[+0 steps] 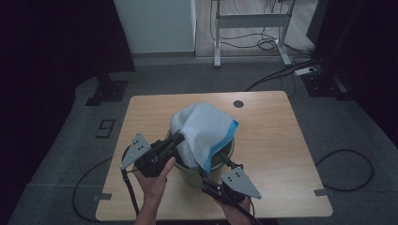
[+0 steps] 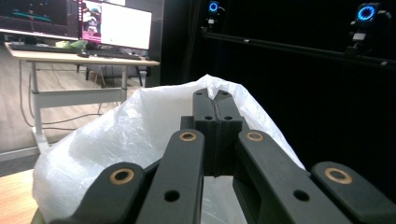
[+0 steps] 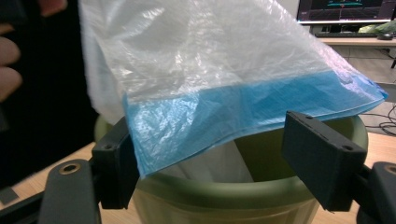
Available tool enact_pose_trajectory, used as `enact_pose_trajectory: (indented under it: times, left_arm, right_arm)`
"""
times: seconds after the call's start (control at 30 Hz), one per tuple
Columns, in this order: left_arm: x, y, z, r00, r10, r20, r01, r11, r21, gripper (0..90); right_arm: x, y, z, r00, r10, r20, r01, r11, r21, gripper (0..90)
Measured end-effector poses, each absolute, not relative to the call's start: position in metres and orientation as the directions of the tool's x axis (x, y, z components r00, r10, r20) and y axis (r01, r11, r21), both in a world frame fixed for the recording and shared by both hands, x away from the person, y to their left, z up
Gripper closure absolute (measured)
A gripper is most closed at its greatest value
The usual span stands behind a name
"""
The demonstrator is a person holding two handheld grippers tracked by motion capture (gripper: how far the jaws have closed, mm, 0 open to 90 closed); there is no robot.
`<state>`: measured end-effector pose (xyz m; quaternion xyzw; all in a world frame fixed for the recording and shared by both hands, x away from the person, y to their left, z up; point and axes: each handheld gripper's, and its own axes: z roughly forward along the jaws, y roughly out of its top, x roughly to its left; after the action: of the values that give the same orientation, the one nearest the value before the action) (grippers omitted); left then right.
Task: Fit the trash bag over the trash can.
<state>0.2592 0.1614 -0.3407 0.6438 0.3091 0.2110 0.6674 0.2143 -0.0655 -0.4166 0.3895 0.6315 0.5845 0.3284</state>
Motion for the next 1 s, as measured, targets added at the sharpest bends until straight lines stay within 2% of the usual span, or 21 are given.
enact_pose_trajectory:
  times: [0.13, 0.3, 0.57, 0.67, 0.77, 0.9, 1.0]
  left_arm:
    - [0.26, 0.158, -0.337, 0.724, 0.675, -0.144, 0.117, 0.086, 0.989, 90.0]
    - [0.258, 0.153, -0.333, 0.735, 0.665, -0.133, 0.11, 0.076, 0.991, 90.0]
    - [0.262, 0.15, -0.332, 0.731, 0.67, -0.133, 0.119, 0.066, 0.991, 90.0]
    - [0.263, 0.15, -0.332, 0.733, 0.665, -0.141, 0.128, 0.069, 0.989, 90.0]
    - [0.261, 0.149, -0.331, 0.738, 0.66, -0.141, 0.124, 0.073, 0.99, 90.0]
    - [0.258, 0.147, -0.327, 0.748, 0.65, -0.136, 0.114, 0.075, 0.991, 90.0]
    - [0.258, 0.148, -0.325, 0.759, 0.637, -0.134, 0.113, 0.073, 0.991, 90.0]
  right_arm:
    - [0.209, -0.065, -0.416, -0.481, 0.874, 0.065, 0.111, -0.013, 0.994, 26.1]
    - [0.22, -0.063, -0.418, -0.463, 0.886, 0.037, 0.108, 0.015, 0.994, 27.2]
    - [0.22, -0.056, -0.413, -0.487, 0.873, 0.031, 0.093, 0.017, 0.996, 25.6]
    - [0.217, -0.056, -0.41, -0.48, 0.877, 0.025, 0.075, 0.012, 0.997, 28.0]
    - [0.223, -0.056, -0.41, -0.459, 0.888, 0.024, 0.1, 0.024, 0.995, 29.8]
    - [0.233, -0.054, -0.411, -0.444, 0.896, -0.002, 0.123, 0.063, 0.99, 36.2]
    - [0.241, -0.058, -0.41, -0.458, 0.889, -0.019, 0.115, 0.081, 0.99, 49.3]
